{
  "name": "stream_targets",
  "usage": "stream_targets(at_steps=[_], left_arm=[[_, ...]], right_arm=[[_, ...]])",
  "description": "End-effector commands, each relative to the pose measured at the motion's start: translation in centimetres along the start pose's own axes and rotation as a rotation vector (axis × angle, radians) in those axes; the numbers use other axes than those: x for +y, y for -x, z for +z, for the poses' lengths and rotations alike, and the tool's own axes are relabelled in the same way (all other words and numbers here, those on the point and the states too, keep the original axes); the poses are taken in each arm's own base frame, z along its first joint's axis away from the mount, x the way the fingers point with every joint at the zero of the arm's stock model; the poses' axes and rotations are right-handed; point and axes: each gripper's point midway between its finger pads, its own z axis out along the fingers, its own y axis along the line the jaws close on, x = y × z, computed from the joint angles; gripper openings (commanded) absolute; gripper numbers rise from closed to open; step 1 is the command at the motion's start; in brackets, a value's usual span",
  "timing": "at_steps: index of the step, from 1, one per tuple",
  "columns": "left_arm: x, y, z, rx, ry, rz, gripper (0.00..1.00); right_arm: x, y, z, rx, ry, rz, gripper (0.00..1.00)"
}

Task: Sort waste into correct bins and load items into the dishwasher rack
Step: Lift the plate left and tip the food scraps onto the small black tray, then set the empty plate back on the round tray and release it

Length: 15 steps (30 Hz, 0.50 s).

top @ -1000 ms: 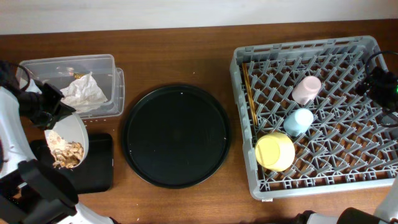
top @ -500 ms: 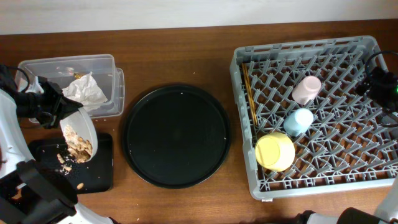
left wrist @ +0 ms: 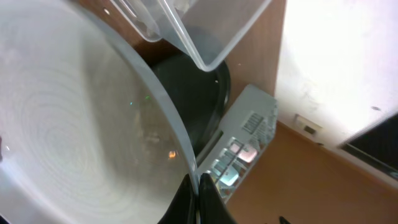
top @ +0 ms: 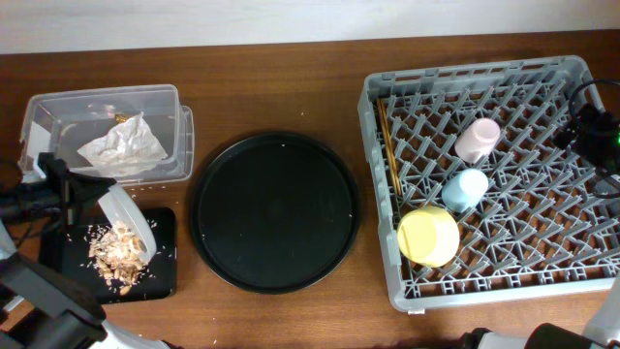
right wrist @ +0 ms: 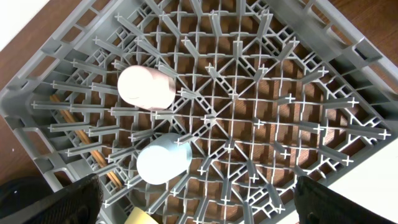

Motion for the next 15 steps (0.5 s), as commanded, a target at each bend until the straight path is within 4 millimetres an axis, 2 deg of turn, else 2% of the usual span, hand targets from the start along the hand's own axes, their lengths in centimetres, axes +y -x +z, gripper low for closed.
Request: stream_targets(at_steps=[1, 5, 6, 9, 10, 11, 12, 15], left_arm=[[-2.3, -0.6, -1.5, -0.008, -0.168, 0.089, 0.01], [-3.1, -1.2, -3.8, -0.028, -0.307, 0.133, 0.01], [-3.0, -0.7, -4.3, -0.053, -0.319, 0.148, 0.01], [-2.3, -0.9, -5.6, -0.069, -0.338, 0.105, 0.01], [-2.6, -1.4, -5.7, -0.062, -0.354, 0.125, 0.01], [-2.5, -1.1, -5.7, -0.075, -0.349, 0.153, 0.01], [-2.4, -1.8, -5.6, -0.044, -0.343, 0.101, 0.01], [-2.8, -2.5, -5.5, -0.040, -0.340, 0.112, 0.01]], right_arm=[[-0.1, 0.1, 0.0, -0.002, 0.000, 0.000, 0.99], [-0.1, 0.1, 0.0, -0.002, 0.000, 0.000, 0.99], [-0.1, 0.1, 0.0, -0.002, 0.000, 0.000, 0.99], [-0.1, 0.1, 0.0, -0.002, 0.000, 0.000, 0.99], [-0.1, 0.1, 0.0, -0.002, 0.000, 0.000, 0.99], [-0.1, 0.1, 0.0, -0.002, 0.000, 0.000, 0.99], [-0.1, 0.1, 0.0, -0.002, 0.000, 0.000, 0.99], [-0.1, 0.1, 0.0, -0.002, 0.000, 0.000, 0.99]])
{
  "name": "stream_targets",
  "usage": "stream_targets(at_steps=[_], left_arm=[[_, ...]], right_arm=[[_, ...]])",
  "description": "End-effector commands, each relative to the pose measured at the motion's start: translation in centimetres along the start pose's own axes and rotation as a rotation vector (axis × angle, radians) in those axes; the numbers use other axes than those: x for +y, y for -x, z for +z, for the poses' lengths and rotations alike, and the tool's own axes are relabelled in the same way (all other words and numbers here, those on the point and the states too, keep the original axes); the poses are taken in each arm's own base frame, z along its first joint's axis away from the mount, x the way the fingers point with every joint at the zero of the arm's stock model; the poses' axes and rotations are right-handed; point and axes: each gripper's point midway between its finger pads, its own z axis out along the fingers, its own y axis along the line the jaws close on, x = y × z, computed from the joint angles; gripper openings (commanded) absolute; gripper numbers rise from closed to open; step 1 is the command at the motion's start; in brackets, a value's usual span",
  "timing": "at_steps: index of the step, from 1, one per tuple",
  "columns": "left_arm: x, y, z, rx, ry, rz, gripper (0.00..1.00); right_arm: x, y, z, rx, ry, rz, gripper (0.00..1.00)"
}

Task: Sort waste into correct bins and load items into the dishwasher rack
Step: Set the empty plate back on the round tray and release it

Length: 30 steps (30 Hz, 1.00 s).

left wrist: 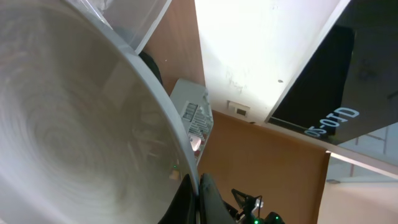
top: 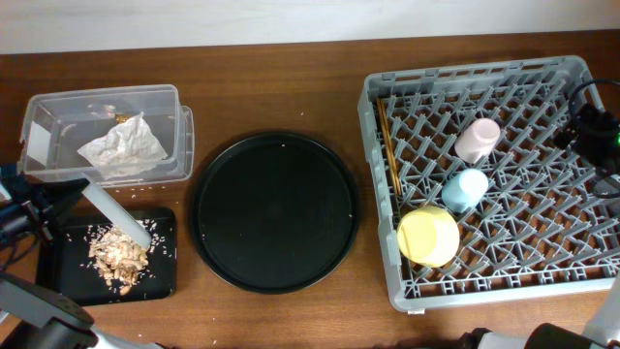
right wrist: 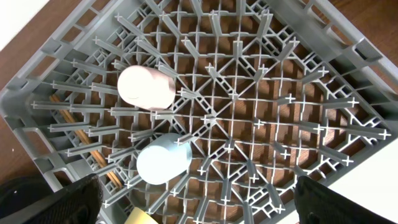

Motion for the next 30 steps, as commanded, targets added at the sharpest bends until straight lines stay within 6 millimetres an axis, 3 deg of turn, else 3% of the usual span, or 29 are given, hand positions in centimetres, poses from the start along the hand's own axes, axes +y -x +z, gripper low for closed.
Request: stream_targets(at_steps=[1, 3, 5, 7, 10, 11, 12, 15, 17, 19, 22, 24, 25, 26, 28, 30], left_arm=[[-1.6, -1.6, 0.5, 0.006, -0.017, 0.064, 0.01], [-3.1, -3.4, 1.6, 0.040, -0.006, 0.132, 0.01], [-5.0, -6.7, 4.1, 0.128, 0.017, 0.235, 0.01], [-5.8, -11.7, 8.4, 0.310, 0.078, 0.371, 0.01], [-5.0, -18.1, 15.4, 0.571, 0.168, 0.666, 0.01], [-3.9, -19.9, 18.4, 0.611, 0.277, 0.745, 0.01], [-2.1, -20.4, 21.4, 0.556, 0.482, 0.836, 0.01], [1.0, -19.4, 24.0, 0.291, 0.884, 0.950, 0.01], [4.3, -22.8, 26.9, 0.294, 1.039, 1.073, 0.01], [6.8, -24.3, 28.6, 0.354, 1.089, 1.115, 0.06], [9.8, -24.6, 29.6, 0.401, 1.165, 1.092, 0.11], [9.8, -24.6, 29.6, 0.399, 1.165, 1.092, 0.54], [9.5, -24.4, 29.5, 0.396, 1.164, 1.089, 0.57], [7.9, -23.5, 28.7, 0.374, 1.183, 1.064, 0.57], [2.4, -18.7, 25.3, 0.210, 1.237, 1.019, 0.55], [-1.7, -14.7, 21.8, 0.058, 1.227, 0.942, 0.55]], right_arm=[[-0.1, 0.1, 0.0, -0.002, 0.001, 0.000, 0.99], [-0.1, 0.1, 0.0, -0.002, 0.001, 0.000, 0.99], [-0.1, 0.1, 0.0, -0.002, 0.001, 0.000, 0.99], [-0.1, 0.1, 0.0, -0.002, 0.001, 0.000, 0.99], [-0.1, 0.1, 0.0, -0.002, 0.001, 0.000, 0.99], [-0.1, 0.1, 0.0, -0.002, 0.001, 0.000, 0.99], [-0.1, 0.1, 0.0, -0.002, 0.001, 0.000, 0.99], [-0.1, 0.1, 0.0, -0.002, 0.001, 0.000, 0.99], [-0.1, 0.1, 0.0, -0.002, 0.001, 0.000, 0.99], [-0.1, 0.1, 0.0, -0.002, 0.001, 0.000, 0.99], [-0.1, 0.1, 0.0, -0.002, 0.001, 0.000, 0.99], [-0.1, 0.1, 0.0, -0.002, 0.001, 0.000, 0.99], [-0.1, 0.1, 0.0, -0.002, 0.001, 0.000, 0.99], [-0.1, 0.1, 0.0, -0.002, 0.001, 0.000, 0.99], [-0.1, 0.1, 0.0, -0.002, 0.001, 0.000, 0.99], [-0.1, 0.1, 0.0, -0.002, 0.001, 0.000, 0.99]])
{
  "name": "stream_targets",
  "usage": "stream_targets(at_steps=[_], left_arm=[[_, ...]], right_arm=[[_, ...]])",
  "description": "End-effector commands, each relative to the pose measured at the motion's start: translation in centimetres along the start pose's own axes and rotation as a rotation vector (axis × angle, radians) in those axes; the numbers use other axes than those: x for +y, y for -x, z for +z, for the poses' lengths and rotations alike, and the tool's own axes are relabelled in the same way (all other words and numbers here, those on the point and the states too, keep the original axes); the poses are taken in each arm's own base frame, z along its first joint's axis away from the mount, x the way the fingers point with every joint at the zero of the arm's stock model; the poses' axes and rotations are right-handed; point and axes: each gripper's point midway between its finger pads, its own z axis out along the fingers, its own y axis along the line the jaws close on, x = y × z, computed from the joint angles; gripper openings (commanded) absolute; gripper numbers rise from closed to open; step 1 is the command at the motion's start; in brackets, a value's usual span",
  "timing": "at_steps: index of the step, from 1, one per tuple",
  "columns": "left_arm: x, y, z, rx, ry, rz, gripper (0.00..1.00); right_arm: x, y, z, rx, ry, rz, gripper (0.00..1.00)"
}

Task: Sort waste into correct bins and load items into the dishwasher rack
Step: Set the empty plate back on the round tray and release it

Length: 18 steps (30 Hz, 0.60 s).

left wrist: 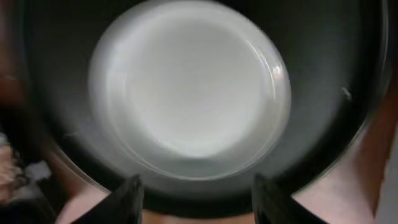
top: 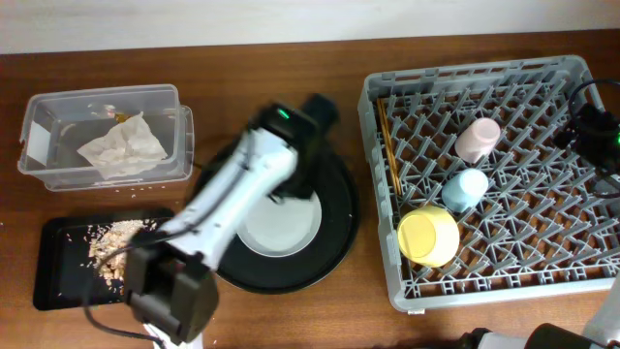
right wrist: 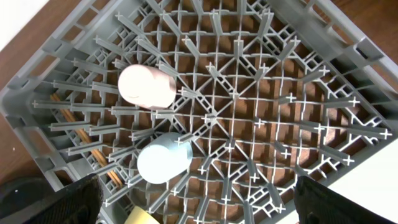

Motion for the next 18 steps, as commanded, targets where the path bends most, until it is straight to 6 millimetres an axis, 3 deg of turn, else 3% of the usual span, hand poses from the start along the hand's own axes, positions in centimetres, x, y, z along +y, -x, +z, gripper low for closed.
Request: stream_targets(at_steps=[1, 2, 3, 4, 5, 7, 8, 9, 10, 12, 13, 14, 15, 16, 17, 18], left_arm=[[9.3, 3.6, -5.9, -0.183, 0.050, -0.267, 0.55], [14.0, 3.7, -7.3, -0.219, 0.051, -0.413, 0.57], [17.2, 3.3, -7.8, -0.229, 0.063, -0.501, 0.99], [21.2, 2.3, -7.7, -0.207, 0.080, -0.610, 0.99], [23.9, 1.3, -7.3, -0.175, 0.086, -0.692, 0.99], [27.7, 0.1, -7.0, -0.160, 0.104, -0.805, 0.99], [28.3, -0.1, -6.9, -0.158, 0.107, -0.822, 0.99], [29.0, -0.4, -6.9, -0.156, 0.111, -0.844, 0.99], [29.1, -0.5, -6.9, -0.156, 0.112, -0.847, 0.99], [29.1, -0.4, -6.9, -0.156, 0.112, -0.846, 0.99], [29.1, -0.4, -6.9, -0.156, 0.112, -0.846, 0.99], [29.1, -0.4, -6.9, -0.156, 0.112, -0.846, 0.99], [29.1, -0.4, -6.9, -0.156, 0.112, -0.846, 0.99], [29.1, -0.4, -6.9, -0.156, 0.112, -0.846, 0.99], [29.1, -0.4, -6.9, -0.156, 0.112, -0.846, 0.99], [29.1, -0.4, -6.9, -0.156, 0.112, -0.846, 0.99]], right_arm=[[-0.1, 0.1, 0.0, -0.003, -0.003, 0.000, 0.99], [-0.1, 0.1, 0.0, -0.003, -0.003, 0.000, 0.99], [-0.1, 0.1, 0.0, -0.003, -0.003, 0.000, 0.99], [-0.1, 0.1, 0.0, -0.003, -0.003, 0.000, 0.99], [0.5, 0.0, 0.0, 0.002, 0.036, 0.000, 0.99], [3.1, -0.5, -0.3, 0.035, 0.183, 0.000, 0.99], [4.8, -0.9, -0.8, 0.057, 0.288, 0.000, 0.99], [8.6, -2.0, -2.3, 0.112, 0.518, -0.025, 0.99], [11.7, -4.5, -3.4, 0.175, 0.639, -0.170, 0.99], [15.2, -9.8, -2.9, 0.301, 0.619, -0.379, 0.99], [18.3, -14.7, -1.9, 0.372, 0.584, -0.580, 1.00], [20.2, -18.0, 0.0, 0.402, 0.481, -0.653, 0.94], [21.4, -20.0, 2.3, 0.389, 0.359, -0.636, 0.95], [23.7, -23.5, 5.3, 0.380, 0.290, -0.661, 0.94], [25.6, -26.5, 6.9, 0.402, 0.304, -0.702, 0.92], [26.7, -28.4, 8.3, 0.420, 0.300, -0.716, 0.83]])
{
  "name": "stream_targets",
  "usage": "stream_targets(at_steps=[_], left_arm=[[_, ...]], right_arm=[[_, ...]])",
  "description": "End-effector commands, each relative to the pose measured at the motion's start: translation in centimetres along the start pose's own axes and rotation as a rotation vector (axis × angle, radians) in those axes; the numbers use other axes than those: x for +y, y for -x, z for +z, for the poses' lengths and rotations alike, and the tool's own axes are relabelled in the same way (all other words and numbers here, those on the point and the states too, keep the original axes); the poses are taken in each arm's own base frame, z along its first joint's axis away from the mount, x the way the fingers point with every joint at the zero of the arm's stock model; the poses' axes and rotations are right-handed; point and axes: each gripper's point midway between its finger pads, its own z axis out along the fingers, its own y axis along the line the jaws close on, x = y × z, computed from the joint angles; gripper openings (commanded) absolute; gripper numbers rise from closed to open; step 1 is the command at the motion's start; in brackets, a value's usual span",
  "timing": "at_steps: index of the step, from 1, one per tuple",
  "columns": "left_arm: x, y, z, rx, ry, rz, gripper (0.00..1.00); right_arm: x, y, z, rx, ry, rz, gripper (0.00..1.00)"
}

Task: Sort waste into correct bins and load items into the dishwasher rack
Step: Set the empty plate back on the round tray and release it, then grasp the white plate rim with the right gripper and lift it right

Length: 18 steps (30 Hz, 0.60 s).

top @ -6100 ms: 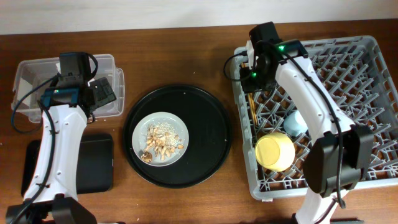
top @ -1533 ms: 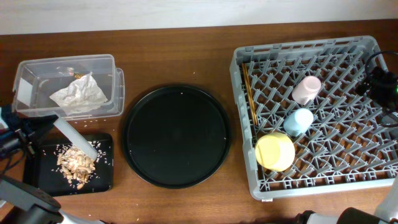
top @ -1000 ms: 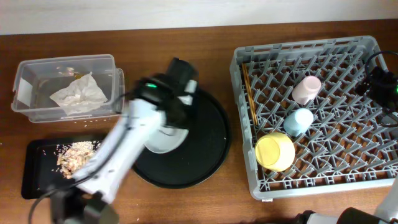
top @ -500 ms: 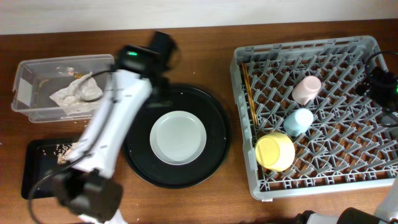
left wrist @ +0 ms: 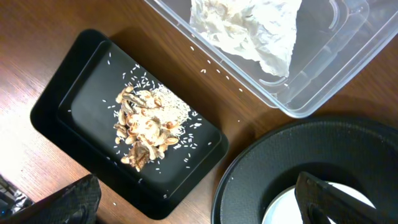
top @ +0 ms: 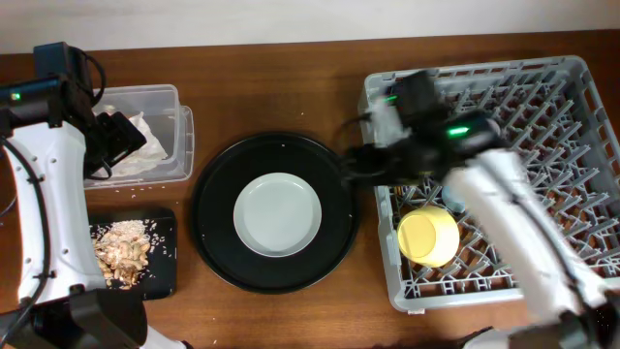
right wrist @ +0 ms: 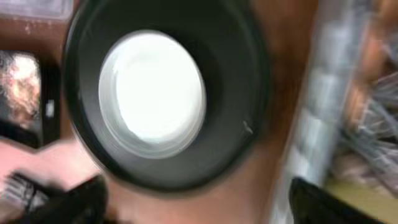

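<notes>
A white plate [top: 277,213] lies flat in the middle of the round black tray [top: 218,184]. My left gripper [top: 114,143] hangs open and empty over the near edge of the clear bin [top: 174,97], left of the tray. Its wrist view shows the plate's edge [left wrist: 283,211] and the tray [left wrist: 298,149]. My right gripper [top: 354,163] is open and empty above the tray's right rim, beside the grey rack [top: 542,78]. The right wrist view is blurred, with the plate [right wrist: 152,93] below and ahead.
Crumpled paper [left wrist: 249,25] lies in the clear bin. A small black tray [left wrist: 68,106] holds food scraps and rice [top: 121,250]. A yellow bowl [top: 428,236] sits in the rack's near left corner. My right arm covers the rack's left part.
My left arm has gone from above the plate on the round tray to the clear bin at the far left. My right arm has come from the rack's right edge to the tray's right rim.
My left gripper first held the white plate tilted over the small scraps tray, and still did at the second moment. Then the plate lay flat on the round tray with that gripper open above it. Now the left arm is away and the right arm is beside the plate.
</notes>
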Motion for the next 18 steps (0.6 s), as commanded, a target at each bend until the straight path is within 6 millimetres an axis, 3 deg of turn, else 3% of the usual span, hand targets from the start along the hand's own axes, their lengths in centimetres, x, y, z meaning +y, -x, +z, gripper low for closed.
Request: stream_targets(at_steps=[1, 2, 5, 9, 11, 13, 16, 18], left_arm=[[0.3, 0.2, -0.7, -0.019, -0.010, -0.022, 0.99], [0.3, 0.2, -0.7, -0.019, -0.010, -0.023, 0.99], [0.3, 0.2, -0.7, -0.019, -0.010, -0.023, 0.99], [0.3, 0.2, -0.7, -0.019, -0.010, -0.023, 0.99], [0.3, 0.2, -0.7, -0.019, -0.010, -0.023, 0.99], [0.3, 0.2, -0.7, -0.019, -0.010, -0.023, 0.99], [0.3, 0.2, -0.7, -0.019, -0.010, -0.022, 0.99], [0.3, 0.2, -0.7, -0.019, -0.010, -0.023, 0.99]], right_arm=[[1.7, -2.0, 8.4, 0.102, -0.113, 0.062, 0.72], [2.1, -2.2, 11.7, 0.135, -0.117, 0.053, 0.69], [0.6, -3.9, 16.9, 0.232, -0.168, 0.061, 0.61], [-0.7, -4.9, 20.2, 0.281, -0.195, 0.070, 0.58], [-0.9, -5.2, 20.6, 0.294, -0.203, 0.073, 0.36], [-0.9, -5.3, 20.6, 0.292, -0.210, 0.117, 0.04], [-1.2, -5.0, 19.6, 0.298, -0.217, 0.132, 0.04], [-1.6, -2.1, 15.6, 0.253, -0.208, 0.183, 0.04]])
